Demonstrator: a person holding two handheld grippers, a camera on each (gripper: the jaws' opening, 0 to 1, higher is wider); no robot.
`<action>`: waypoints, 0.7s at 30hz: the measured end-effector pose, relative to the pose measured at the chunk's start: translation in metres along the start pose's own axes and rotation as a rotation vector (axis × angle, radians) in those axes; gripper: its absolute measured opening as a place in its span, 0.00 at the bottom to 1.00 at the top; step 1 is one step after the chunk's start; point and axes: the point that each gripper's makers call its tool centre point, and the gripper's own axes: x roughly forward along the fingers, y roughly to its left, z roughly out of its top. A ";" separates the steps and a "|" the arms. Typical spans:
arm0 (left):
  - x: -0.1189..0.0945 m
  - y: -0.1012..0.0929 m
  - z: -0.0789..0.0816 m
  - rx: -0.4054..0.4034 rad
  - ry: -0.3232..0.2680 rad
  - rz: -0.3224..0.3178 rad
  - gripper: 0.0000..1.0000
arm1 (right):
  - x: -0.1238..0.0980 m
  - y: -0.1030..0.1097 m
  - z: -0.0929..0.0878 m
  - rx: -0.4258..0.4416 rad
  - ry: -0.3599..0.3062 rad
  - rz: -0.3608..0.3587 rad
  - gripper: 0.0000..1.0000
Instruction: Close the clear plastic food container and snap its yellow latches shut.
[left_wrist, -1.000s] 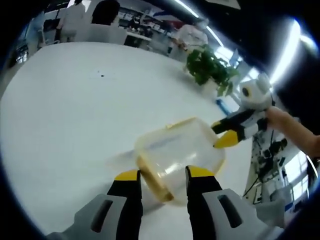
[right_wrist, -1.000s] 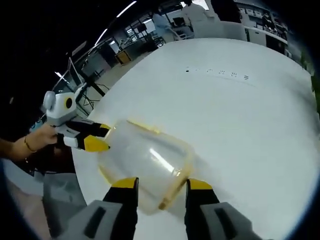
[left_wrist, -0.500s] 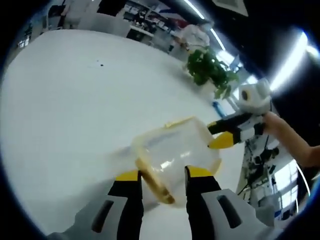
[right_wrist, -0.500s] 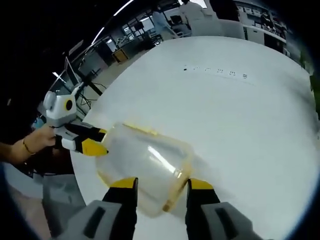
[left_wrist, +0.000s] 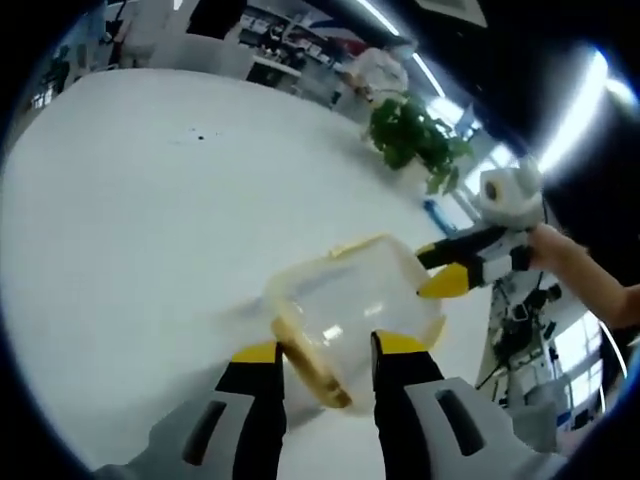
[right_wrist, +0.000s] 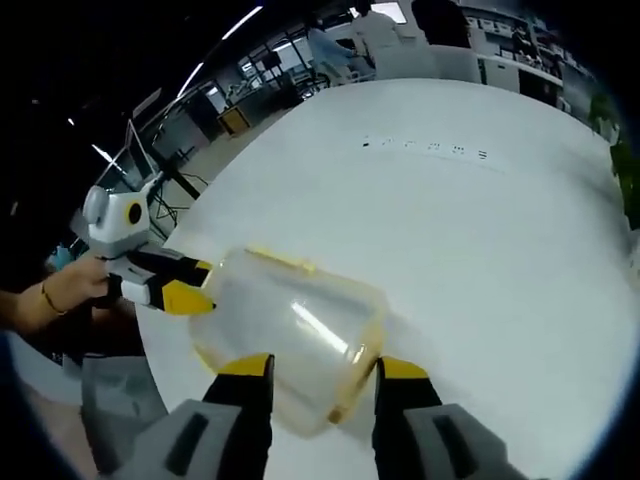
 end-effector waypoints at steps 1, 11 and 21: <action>-0.001 0.000 -0.001 0.002 0.000 0.000 0.31 | 0.000 0.002 -0.001 0.002 -0.003 -0.003 0.37; -0.012 0.005 -0.008 0.020 -0.006 -0.003 0.32 | 0.006 0.015 -0.006 0.003 -0.027 -0.017 0.37; -0.017 0.006 -0.010 0.045 -0.011 0.002 0.32 | 0.007 0.021 -0.007 0.000 -0.031 -0.031 0.37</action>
